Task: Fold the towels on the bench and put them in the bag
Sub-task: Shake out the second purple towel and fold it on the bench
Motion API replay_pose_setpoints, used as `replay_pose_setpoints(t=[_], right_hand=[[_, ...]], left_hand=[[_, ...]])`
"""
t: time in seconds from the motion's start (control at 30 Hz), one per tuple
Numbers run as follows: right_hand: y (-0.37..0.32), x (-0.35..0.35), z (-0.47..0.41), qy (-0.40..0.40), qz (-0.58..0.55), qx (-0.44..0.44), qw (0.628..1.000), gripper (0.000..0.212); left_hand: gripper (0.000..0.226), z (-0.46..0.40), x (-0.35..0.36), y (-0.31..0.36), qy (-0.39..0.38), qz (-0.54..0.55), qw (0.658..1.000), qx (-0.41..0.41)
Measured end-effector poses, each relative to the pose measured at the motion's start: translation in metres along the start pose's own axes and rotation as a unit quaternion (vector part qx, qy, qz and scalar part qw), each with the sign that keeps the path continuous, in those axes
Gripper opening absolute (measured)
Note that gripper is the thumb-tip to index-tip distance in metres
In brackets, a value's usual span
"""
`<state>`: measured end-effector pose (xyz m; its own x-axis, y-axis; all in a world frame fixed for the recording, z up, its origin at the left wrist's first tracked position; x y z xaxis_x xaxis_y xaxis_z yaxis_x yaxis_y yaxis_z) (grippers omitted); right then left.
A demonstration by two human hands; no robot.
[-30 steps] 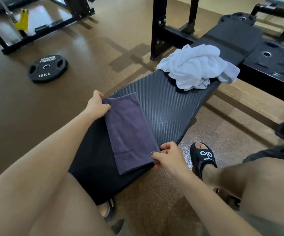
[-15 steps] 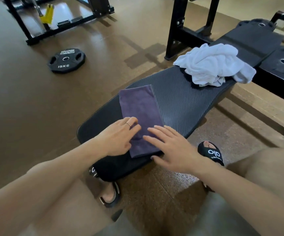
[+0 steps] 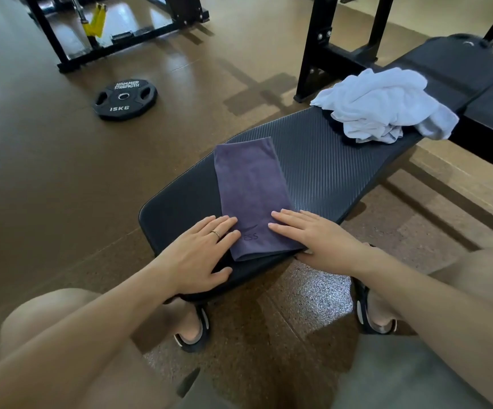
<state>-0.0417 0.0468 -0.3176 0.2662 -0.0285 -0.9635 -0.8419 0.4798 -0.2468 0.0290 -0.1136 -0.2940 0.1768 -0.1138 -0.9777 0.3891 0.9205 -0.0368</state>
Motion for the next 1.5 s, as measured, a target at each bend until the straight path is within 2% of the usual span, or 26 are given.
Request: replay_pose_setpoints(t=[0.1,0.23,0.37,0.47,0.57,0.63,0.7,0.8,0.93,1.1,1.23,1.33,1.5], right_hand=[[0.002,-0.001,-0.002,-0.002,-0.025,-0.003,1.000,0.081],[0.002,-0.006,-0.004,-0.031,-0.042,0.000,0.999,0.078],[0.004,-0.010,-0.004,-0.052,-0.069,0.010,0.996,0.073],[0.005,-0.018,-0.006,-0.020,-0.111,0.028,0.993,0.054],[0.006,-0.030,-0.007,0.025,-0.141,0.045,0.989,0.034],[0.009,-0.037,-0.008,0.038,-0.175,0.061,0.982,0.023],[0.015,-0.039,-0.009,0.034,-0.212,0.084,0.973,0.017],[0.022,-0.041,-0.011,0.036,-0.242,0.108,0.964,0.015],[0.028,-0.045,-0.014,0.067,-0.279,0.128,0.949,0.017],[0.034,-0.046,-0.018,0.087,-0.286,0.159,0.941,0.020],[0.034,-0.048,-0.019,0.088,-0.278,0.166,0.942,0.022],[0.032,-0.047,-0.020,0.073,-0.277,0.167,0.943,0.022],[0.033,-0.048,-0.018,0.065,-0.281,0.160,0.944,0.015]], left_hand=[[0.065,0.000,-0.011,0.011,0.062,-0.007,0.998,0.023],[0.050,-0.009,-0.015,0.013,0.097,-0.016,0.995,0.030],[0.054,-0.017,-0.017,0.015,0.095,-0.033,0.994,0.051],[0.065,-0.020,-0.016,0.013,0.090,-0.031,0.995,0.044],[0.066,-0.023,-0.017,0.009,0.096,-0.015,0.995,0.028],[0.060,-0.024,-0.020,0.008,0.106,0.001,0.994,0.020],[0.046,-0.025,-0.024,0.005,0.118,0.033,0.992,0.007],[0.019,-0.026,-0.026,-0.004,0.121,0.084,0.989,-0.022],[0.005,-0.025,-0.023,-0.020,0.106,0.171,0.977,-0.075],[0.018,-0.022,-0.024,-0.030,0.100,0.253,0.955,-0.119],[0.045,-0.026,-0.029,-0.018,0.110,0.199,0.967,-0.115],[0.036,-0.031,-0.031,-0.018,0.128,0.182,0.967,-0.123],[0.010,-0.032,-0.030,-0.025,0.130,0.216,0.961,-0.112]])
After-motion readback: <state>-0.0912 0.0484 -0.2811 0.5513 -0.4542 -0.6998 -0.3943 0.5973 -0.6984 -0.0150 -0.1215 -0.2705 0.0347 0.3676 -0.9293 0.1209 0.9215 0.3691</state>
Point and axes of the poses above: each hand's wrist, its own z-axis away from the middle knuckle, its own x-axis out of the palm, y = z × x, the point moved 10 cm from there along -z, towards the middle knuckle, and after that the axes turned 2 degrees about -x, right-handed, at the moved point
